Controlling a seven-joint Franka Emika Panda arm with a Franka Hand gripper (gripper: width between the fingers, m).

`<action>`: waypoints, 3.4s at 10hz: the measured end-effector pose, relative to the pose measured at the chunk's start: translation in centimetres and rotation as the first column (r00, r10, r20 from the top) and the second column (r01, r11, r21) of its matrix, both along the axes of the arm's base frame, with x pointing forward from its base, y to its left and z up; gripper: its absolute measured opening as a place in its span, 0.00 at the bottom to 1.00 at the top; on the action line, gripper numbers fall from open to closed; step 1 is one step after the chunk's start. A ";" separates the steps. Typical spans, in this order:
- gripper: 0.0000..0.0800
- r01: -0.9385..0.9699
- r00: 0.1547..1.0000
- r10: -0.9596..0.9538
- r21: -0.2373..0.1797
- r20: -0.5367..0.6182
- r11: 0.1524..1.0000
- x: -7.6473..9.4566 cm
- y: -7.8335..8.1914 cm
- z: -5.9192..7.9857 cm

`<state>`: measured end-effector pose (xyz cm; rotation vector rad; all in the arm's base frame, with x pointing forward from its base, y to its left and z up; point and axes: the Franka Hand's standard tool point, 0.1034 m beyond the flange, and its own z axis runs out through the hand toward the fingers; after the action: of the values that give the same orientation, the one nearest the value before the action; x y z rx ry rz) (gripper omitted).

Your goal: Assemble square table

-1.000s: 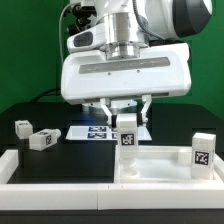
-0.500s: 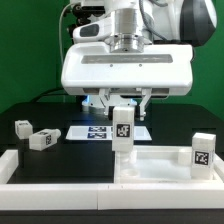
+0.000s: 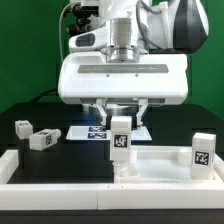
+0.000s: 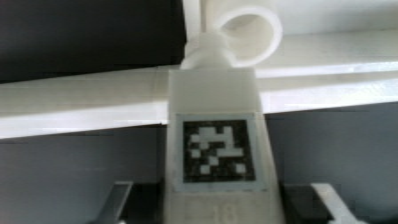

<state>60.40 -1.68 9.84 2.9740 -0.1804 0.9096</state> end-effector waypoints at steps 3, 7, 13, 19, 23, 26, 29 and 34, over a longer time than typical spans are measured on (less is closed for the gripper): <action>0.36 -0.014 1.000 0.014 0.003 -0.001 1.000 -0.1 0.9 0.4; 0.36 -0.021 1.000 0.021 -0.004 0.007 1.000 0.3 1.1 -0.1; 0.36 -0.033 0.999 0.033 -0.002 -0.006 0.999 -0.1 1.9 -1.1; 0.61 -0.041 0.999 0.041 0.003 -0.026 0.999 -0.3 2.1 -1.9; 0.81 -0.041 0.999 0.041 0.003 -0.028 0.999 -0.4 2.1 -2.0; 0.81 -0.039 0.998 0.040 0.017 -0.049 0.999 -0.5 2.3 -2.3; 0.81 0.011 0.980 0.015 0.131 -0.199 0.991 -0.5 4.4 -1.8; 0.81 0.015 0.883 0.084 0.207 -0.461 0.978 -1.0 3.8 -3.2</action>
Offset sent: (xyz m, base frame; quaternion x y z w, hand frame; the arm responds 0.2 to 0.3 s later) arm -0.0042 0.0060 0.0032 -0.0013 0.0013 0.0126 0.9999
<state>59.37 2.15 6.66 3.2848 -0.2175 0.1526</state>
